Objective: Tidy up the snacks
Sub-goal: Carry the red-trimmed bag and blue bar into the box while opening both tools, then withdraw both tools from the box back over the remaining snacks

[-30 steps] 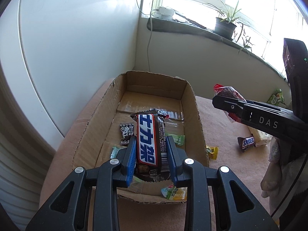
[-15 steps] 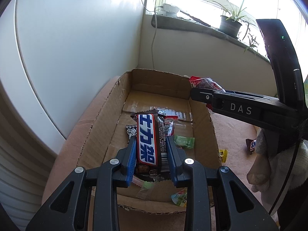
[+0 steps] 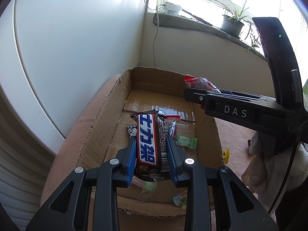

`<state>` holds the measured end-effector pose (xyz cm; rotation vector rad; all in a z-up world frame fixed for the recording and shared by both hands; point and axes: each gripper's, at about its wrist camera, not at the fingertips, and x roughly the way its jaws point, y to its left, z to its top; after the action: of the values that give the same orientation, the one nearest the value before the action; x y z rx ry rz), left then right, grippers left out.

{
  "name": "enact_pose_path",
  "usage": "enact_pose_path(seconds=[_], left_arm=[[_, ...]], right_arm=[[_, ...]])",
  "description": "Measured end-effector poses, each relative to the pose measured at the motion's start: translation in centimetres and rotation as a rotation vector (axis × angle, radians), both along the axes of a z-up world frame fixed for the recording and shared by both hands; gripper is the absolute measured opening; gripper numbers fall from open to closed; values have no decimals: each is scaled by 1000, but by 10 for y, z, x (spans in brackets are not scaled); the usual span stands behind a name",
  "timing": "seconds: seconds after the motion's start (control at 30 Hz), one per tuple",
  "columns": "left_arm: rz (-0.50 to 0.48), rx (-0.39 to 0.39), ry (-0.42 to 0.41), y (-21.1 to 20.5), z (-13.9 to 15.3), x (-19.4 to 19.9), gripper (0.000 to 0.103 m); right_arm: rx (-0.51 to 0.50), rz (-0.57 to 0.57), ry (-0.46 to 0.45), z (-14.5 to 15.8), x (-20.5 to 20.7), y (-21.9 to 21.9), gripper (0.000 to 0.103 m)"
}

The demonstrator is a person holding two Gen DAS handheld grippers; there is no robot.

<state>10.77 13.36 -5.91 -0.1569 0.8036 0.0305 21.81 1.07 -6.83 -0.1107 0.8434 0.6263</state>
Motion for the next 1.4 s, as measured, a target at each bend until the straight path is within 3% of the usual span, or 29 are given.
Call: enact_pose_path(seconds=[0.2, 0.33, 0.4, 0.43, 0.67, 0.83, 1.03, 1.4], left_arm=[[8, 0, -8, 1, 2, -1, 30], [14, 3, -17, 1, 5, -2, 43], [13, 4, -19, 1, 6, -3, 43], [13, 5, -21, 1, 7, -4, 43], [9, 5, -35, -3, 12, -11, 43], [3, 14, -52, -11, 19, -21, 47], [-12, 19, -72, -21, 26, -31, 55], [-40, 4, -74, -40, 26, -45, 56]], right_arm=[[0, 5, -14, 3, -3, 1, 53], [-1, 2, -21, 6, -5, 0, 53], [-2, -1, -26, 8, -6, -2, 58], [-1, -3, -29, 9, -7, -3, 66], [5, -18, -54, 20, -17, -12, 67], [8, -34, -81, 30, -27, -23, 88], [7, -52, -96, 37, -40, -42, 89], [13, -115, -115, 42, -68, -107, 89]])
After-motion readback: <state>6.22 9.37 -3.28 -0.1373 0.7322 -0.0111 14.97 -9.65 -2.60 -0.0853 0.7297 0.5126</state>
